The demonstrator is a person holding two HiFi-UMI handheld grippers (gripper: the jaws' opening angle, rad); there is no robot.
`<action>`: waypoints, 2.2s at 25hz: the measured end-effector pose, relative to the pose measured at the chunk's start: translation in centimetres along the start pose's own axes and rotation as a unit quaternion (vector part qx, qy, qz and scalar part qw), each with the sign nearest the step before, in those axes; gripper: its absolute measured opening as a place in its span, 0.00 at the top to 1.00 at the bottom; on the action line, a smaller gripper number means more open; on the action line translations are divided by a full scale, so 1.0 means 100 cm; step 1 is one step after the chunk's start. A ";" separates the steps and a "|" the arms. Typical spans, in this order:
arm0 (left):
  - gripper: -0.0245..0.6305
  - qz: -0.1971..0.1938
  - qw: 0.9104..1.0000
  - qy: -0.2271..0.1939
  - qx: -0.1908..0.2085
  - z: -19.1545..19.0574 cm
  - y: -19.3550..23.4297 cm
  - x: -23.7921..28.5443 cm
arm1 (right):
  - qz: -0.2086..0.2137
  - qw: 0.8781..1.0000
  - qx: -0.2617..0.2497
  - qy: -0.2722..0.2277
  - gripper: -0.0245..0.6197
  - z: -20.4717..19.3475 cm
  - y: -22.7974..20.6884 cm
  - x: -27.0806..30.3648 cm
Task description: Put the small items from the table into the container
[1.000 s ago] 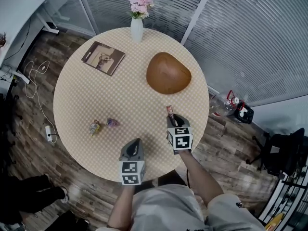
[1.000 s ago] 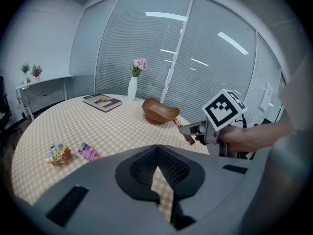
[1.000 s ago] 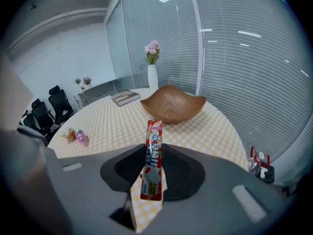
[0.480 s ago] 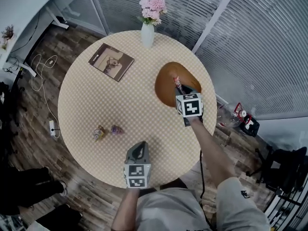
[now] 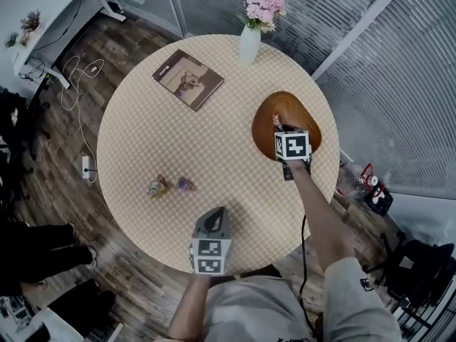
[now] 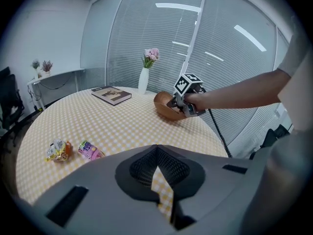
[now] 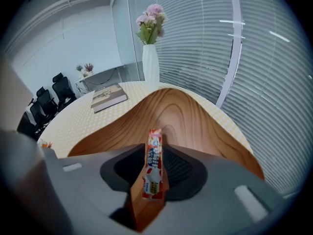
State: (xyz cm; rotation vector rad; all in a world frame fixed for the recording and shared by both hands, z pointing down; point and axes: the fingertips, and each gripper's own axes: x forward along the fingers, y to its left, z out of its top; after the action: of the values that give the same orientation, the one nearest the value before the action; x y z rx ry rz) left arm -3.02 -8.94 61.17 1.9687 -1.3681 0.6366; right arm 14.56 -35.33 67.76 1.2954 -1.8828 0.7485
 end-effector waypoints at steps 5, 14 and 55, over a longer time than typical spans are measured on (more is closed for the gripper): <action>0.96 0.007 1.000 -0.016 -0.020 0.006 0.008 0.002 | 0.006 1.000 0.001 -0.031 0.76 0.007 0.001 -0.015; 0.96 -0.012 0.999 -0.051 -0.013 0.024 0.009 -0.007 | 0.045 0.986 -0.027 -0.158 0.96 0.004 0.059 -0.139; 0.64 0.085 0.994 -0.071 -0.005 -0.020 0.228 -0.051 | 0.149 0.983 -0.015 -0.106 0.96 -0.140 0.257 -0.227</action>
State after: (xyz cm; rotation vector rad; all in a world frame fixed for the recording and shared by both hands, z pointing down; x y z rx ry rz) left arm -26.23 -9.86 64.32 1.9338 -1.6363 0.5736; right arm -1.09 -4.00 55.62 1.1222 -2.2869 0.7511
